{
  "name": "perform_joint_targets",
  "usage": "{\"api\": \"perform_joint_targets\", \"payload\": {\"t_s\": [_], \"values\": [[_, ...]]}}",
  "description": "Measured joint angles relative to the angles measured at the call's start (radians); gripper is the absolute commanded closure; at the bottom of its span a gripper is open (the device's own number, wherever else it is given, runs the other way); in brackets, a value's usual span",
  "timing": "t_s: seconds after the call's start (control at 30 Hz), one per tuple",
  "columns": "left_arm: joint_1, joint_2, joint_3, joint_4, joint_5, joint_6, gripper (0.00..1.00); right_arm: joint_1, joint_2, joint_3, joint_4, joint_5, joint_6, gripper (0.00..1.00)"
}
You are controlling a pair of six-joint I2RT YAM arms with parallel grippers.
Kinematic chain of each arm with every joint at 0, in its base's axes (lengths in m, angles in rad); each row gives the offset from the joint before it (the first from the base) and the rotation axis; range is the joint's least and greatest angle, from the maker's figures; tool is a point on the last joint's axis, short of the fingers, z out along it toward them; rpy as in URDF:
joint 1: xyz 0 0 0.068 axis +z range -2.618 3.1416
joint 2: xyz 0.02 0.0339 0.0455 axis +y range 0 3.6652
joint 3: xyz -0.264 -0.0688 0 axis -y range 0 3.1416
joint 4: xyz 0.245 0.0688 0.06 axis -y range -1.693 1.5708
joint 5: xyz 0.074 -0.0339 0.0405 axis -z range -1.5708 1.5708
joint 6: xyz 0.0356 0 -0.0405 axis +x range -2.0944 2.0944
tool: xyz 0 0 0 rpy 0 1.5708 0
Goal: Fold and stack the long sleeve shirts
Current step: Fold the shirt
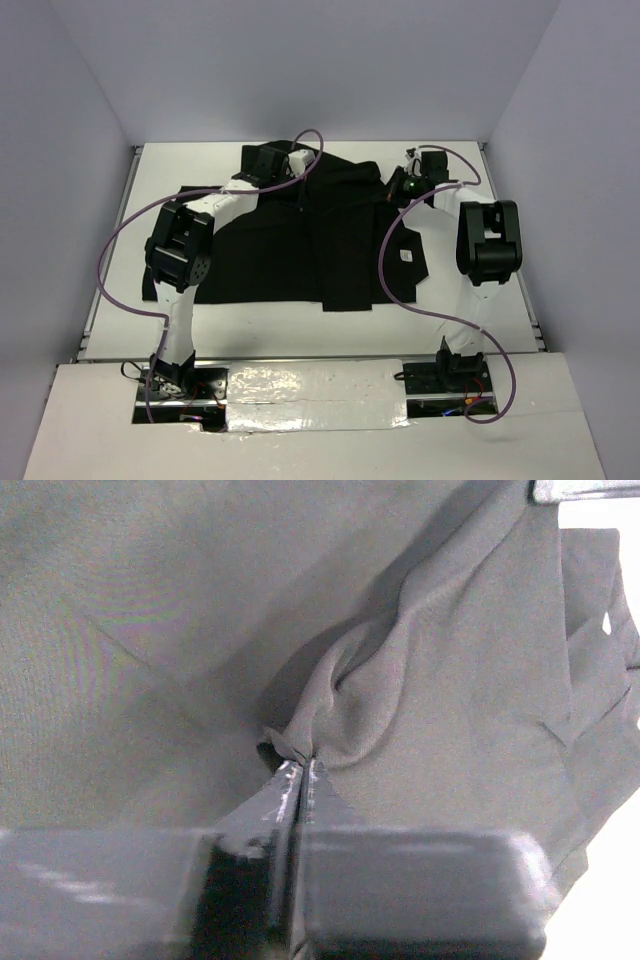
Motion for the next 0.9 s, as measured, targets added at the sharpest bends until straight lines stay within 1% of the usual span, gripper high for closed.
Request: {"api": "perform_joint_targets", "payload": {"t_s": [0.03,0.07,0.13,0.17,0.2,0.23,0.27,0.3,0.33,0.37,0.4,0.47,0.53,0.57,0.6,0.73,0.9], "values": [[0.0,0.0,0.0,0.006,-0.003,0.0,0.79,0.0,0.007,0.013,-0.006,0.002,0.0,0.99],[0.0,0.002,0.0,0.011,-0.007,-0.002,0.71,0.0,0.016,0.028,-0.014,0.006,0.0,0.96],[0.0,0.006,0.001,0.012,-0.015,-0.003,0.66,0.0,0.032,0.048,-0.029,0.016,0.0,0.9],[0.0,0.011,0.002,0.011,-0.021,-0.005,0.61,0.0,0.04,0.056,-0.037,0.021,-0.001,0.88],[0.0,0.018,0.004,0.01,-0.029,-0.004,0.59,0.0,0.047,0.063,-0.045,0.026,-0.002,0.85],[0.0,0.025,0.006,0.01,-0.039,-0.002,0.54,0.0,0.054,0.069,-0.055,0.03,-0.003,0.77],[0.0,0.031,0.006,0.008,-0.049,0.002,0.52,0.0,0.064,0.079,-0.069,0.038,-0.004,0.72],[0.0,0.037,0.008,0.002,-0.063,0.004,0.47,0.0,0.074,0.093,-0.085,0.045,-0.009,0.68],[0.001,0.043,0.011,-0.005,-0.073,0.005,0.46,0.0,0.082,0.108,-0.101,0.052,-0.013,0.63],[0.002,0.048,0.019,-0.019,-0.084,0.006,0.4,0.0,0.088,0.123,-0.115,0.058,-0.019,0.61],[0.003,0.052,0.028,-0.029,-0.093,0.01,0.37,0.0,0.09,0.137,-0.13,0.064,-0.025,0.59],[0.005,0.054,0.052,-0.051,-0.113,0.014,0.37,0.0,0.091,0.164,-0.154,0.074,-0.042,0.58],[0.007,0.053,0.08,-0.056,-0.122,0.03,0.34,0.0,0.089,0.185,-0.164,0.092,-0.061,0.57],[0.008,0.053,0.092,-0.056,-0.125,0.035,0.27,0.0,0.086,0.188,-0.168,0.1,-0.069,0.57],[0.01,0.053,0.101,-0.055,-0.129,0.041,0.25,0.0,0.083,0.189,-0.175,0.107,-0.077,0.57],[0.011,0.057,0.135,-0.065,-0.121,0.056,0.28,0.006,0.082,0.195,-0.217,0.132,-0.095,0.57],[0.013,0.108,0.206,-0.083,-0.083,0.06,0.28,0.017,0.097,0.234,-0.257,0.155,-0.098,0.56]]}}
